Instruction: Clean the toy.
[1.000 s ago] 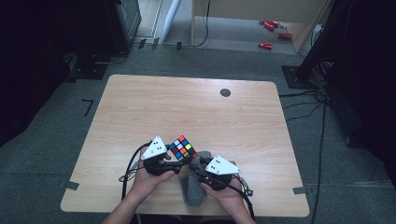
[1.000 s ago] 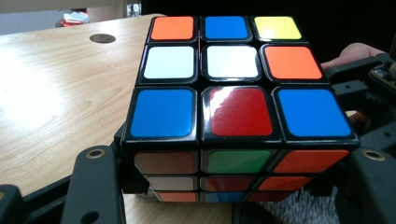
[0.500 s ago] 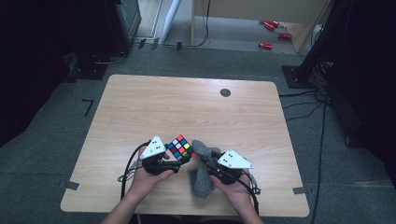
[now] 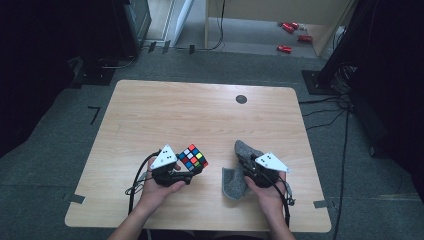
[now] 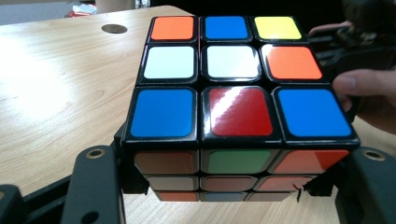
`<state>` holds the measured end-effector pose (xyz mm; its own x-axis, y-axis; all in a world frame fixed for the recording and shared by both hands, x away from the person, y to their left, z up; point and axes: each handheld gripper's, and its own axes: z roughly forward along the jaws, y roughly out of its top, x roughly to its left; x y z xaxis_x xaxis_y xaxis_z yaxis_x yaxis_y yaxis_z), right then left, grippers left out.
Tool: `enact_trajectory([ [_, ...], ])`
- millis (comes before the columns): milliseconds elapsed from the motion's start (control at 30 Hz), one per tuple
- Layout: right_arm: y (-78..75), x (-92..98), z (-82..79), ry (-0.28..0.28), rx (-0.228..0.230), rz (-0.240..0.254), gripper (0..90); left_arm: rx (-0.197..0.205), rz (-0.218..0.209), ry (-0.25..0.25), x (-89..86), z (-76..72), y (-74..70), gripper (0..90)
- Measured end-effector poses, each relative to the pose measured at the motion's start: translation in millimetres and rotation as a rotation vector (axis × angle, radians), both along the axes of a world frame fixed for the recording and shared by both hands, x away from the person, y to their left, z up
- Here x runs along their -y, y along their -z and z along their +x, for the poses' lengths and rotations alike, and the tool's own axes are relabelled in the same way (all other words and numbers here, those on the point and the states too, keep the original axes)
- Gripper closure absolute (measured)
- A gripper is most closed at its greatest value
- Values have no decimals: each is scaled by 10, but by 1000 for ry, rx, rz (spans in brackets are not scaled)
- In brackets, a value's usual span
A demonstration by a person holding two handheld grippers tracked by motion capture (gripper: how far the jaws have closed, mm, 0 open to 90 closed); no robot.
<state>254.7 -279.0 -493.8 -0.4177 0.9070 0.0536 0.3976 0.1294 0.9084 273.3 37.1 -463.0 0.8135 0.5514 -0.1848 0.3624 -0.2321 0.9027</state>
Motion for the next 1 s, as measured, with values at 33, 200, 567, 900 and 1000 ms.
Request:
enact_trajectory([
  [33, 13, 2, 7, 0, -4, -2, 554, -1, -1, -3, -5, 4, -2, 349],
  [200, -92, 2, -7, 38, 41, -9, 298, -20, -5, -31, -37, 39, 3, 348],
  [567, -234, -390, -185, -144, 126, 19, 218, -61, -46, -75, -95, 93, -20, 348],
  [900, -64, -873, -286, -300, 137, -4, 197, -95, -74, -41, 0, 55, -36, 348],
  [1000, -31, -925, -309, -310, 155, -11, 197, -108, -79, -28, 38, 44, -34, 348],
])
